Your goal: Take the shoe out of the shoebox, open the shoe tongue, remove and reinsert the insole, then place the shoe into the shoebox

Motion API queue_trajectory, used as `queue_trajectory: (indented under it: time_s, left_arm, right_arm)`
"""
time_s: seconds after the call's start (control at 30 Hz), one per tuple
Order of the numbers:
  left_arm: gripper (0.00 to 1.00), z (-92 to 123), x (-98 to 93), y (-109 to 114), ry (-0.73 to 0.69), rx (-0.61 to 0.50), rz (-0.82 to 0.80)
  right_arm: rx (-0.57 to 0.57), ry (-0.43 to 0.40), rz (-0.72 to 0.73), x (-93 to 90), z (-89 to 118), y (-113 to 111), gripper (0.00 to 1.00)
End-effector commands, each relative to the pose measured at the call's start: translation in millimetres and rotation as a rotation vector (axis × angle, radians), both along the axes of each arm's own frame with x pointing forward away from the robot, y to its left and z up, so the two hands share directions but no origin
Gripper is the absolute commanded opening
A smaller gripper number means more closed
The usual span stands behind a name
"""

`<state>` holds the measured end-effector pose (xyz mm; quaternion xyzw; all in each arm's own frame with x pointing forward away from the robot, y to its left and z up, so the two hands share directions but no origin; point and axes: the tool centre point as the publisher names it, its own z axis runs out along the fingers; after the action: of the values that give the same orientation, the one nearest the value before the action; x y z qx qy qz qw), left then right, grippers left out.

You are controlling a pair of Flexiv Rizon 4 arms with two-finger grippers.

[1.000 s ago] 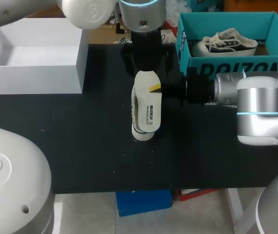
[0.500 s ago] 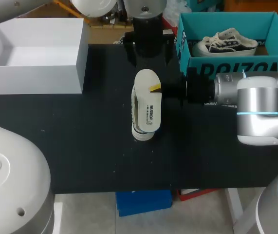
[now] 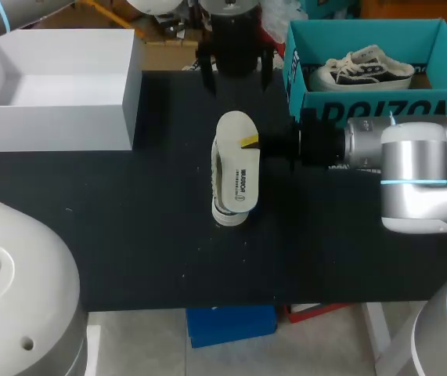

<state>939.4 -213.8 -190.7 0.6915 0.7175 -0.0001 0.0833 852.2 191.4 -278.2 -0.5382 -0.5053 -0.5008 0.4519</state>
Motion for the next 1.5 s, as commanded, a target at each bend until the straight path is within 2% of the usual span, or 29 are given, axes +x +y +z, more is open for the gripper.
queue_trajectory:
  time_s: [0.03, 0.33, 0.53, 0.83, 1.07, 1.5]
  left_arm:
    - [1.0, -5.2, 18.2, -1.8, 0.016, 0.002, 0.007]
    - [1.0, -11.2, 45.3, 1.6, 0.019, 0.011, 0.041]
    - [1.0, -13.8, 38.4, -0.6, 0.015, 0.002, 0.039]
    - [1.0, -6.1, -6.1, -3.5, -0.008, -0.024, 0.003]
    - [1.0, -1.6, -55.3, -2.3, -0.031, -0.032, -0.015]
    - [1.0, -11.8, -135.1, -10.3, -0.033, -0.042, -0.039]
  right_arm:
    - [-0.001, 0.0, -0.001, -0.4, 0.0, 0.5, 0.0]
    - [-0.001, 0.0, -0.001, -0.4, 0.0, 0.5, 0.0]
    - [-0.001, 0.0, -0.001, -0.4, 0.0, 0.5, 0.0]
    - [-0.001, 0.0, -0.001, -0.4, 0.0, 0.5, 0.0]
    - [-0.001, 0.0, -0.001, -0.4, 0.0, 0.5, 0.0]
    - [-0.001, 0.0, -0.001, -0.4, 0.0, 0.5, 0.0]
